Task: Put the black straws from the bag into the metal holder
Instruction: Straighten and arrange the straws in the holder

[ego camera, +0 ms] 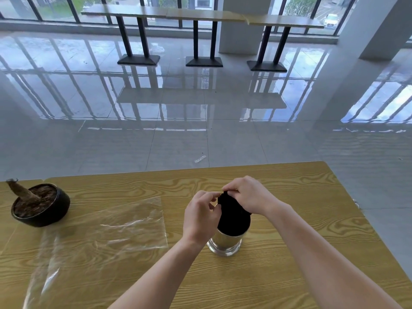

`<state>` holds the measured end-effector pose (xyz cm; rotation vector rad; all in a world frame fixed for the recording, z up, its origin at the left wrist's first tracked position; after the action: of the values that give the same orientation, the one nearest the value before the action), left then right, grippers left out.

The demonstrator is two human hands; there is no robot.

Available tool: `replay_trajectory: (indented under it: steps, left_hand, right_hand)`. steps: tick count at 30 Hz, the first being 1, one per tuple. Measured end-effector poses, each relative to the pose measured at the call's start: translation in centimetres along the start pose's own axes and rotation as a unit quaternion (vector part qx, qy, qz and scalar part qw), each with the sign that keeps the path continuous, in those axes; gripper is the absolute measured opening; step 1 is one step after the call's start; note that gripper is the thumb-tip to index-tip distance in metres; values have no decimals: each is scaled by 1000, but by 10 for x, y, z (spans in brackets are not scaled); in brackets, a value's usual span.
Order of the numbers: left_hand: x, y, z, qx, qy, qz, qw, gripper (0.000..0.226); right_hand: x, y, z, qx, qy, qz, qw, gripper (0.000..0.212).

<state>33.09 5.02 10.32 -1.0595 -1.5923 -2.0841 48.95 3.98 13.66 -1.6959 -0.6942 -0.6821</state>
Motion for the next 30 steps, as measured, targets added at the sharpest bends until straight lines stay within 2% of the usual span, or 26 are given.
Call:
replay_trajectory:
  steps: [3,13,22,30]
  left_hand:
    - [-1,2,0,-11,-5,13,1000,28]
    - [-2,1,-1,-4,-5,16,1000,30]
    - [2,2,-2,0,8,13,1000,32]
    - [8,4,-6,1,23,1,1000,34]
  right_hand:
    - [1,0,2,1,6,14,1000,23]
    - [9,-2,-1,39,109,32,993,8]
    - [38,-11,-9,81,184,24,979,5]
    - [101,-24,-39,129,283,50,949,9]
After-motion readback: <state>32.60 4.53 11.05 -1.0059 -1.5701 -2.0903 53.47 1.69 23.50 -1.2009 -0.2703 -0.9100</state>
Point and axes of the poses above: each hand's wrist, its own z-axis towards the middle knuckle, its own x-axis out of the back of the hand, y = z × x, the point moved 4 cm from there along z, towards the middle knuckle, and after that the axes turned 11 degrees about z, right-handed, at the moved point
